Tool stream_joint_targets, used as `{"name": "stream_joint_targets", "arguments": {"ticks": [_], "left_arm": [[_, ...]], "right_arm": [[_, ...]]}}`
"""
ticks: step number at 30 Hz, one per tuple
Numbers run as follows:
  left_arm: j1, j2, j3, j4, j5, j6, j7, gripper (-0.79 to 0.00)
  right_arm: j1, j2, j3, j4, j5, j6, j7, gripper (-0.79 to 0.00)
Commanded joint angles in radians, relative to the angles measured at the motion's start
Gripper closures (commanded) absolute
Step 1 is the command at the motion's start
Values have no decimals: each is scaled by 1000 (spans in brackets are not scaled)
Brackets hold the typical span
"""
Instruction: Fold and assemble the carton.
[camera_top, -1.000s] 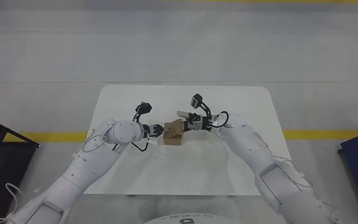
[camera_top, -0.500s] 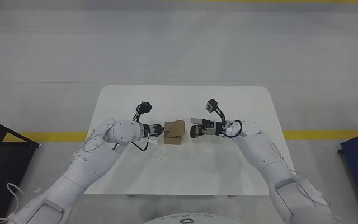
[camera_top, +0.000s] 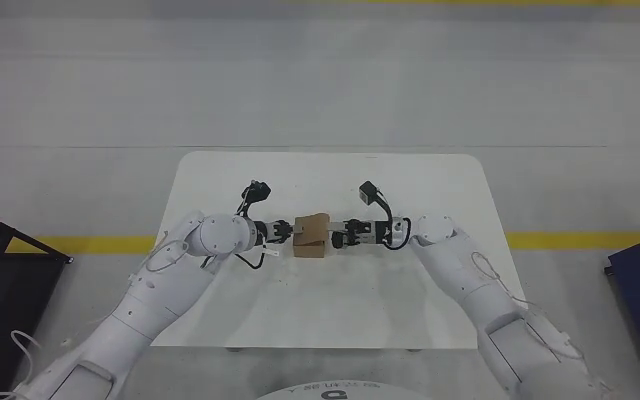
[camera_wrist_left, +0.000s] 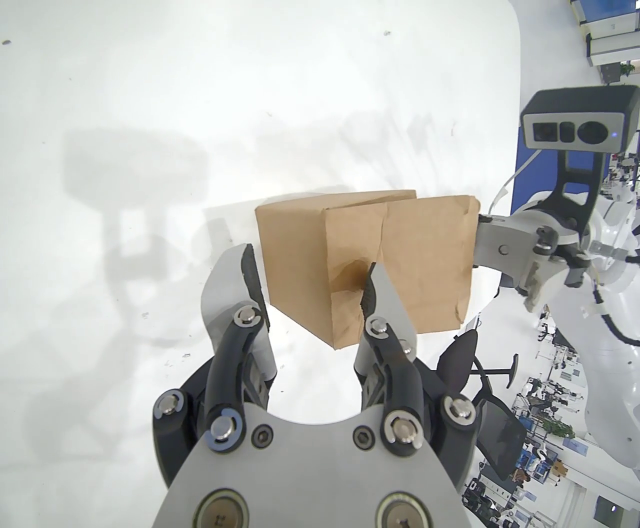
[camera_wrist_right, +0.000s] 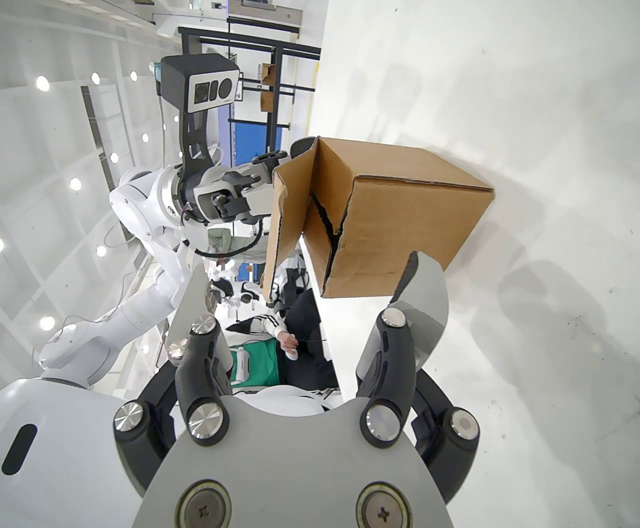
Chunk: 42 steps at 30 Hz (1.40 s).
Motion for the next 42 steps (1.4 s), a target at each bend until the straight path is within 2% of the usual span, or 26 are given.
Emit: {"name": "stream_joint_targets", "arguments": {"ticks": [1,3,15,25,42], "left_arm": [[0,-1,-1,0,2,-2,0,-385],[1,-2,-2,2,1,-3,-3,-376],[4,-6,-11,3,8,-6,-9,-296],[8,-8,-18,2,14,-7,-14,-277],[10,-15,-27,9,14,-15,-23,-246]], "right_arm": [[7,-3,-7,9,-4,3,-8,-363],[14,-6,-13,19,-6,2,-11,-345],[40,-15,-26,72,15,-19,-3,-360],[53,-15,-31,100,1,-30,2,-360],[69,-22,-58,108,-41,14,-25,-379]]}}
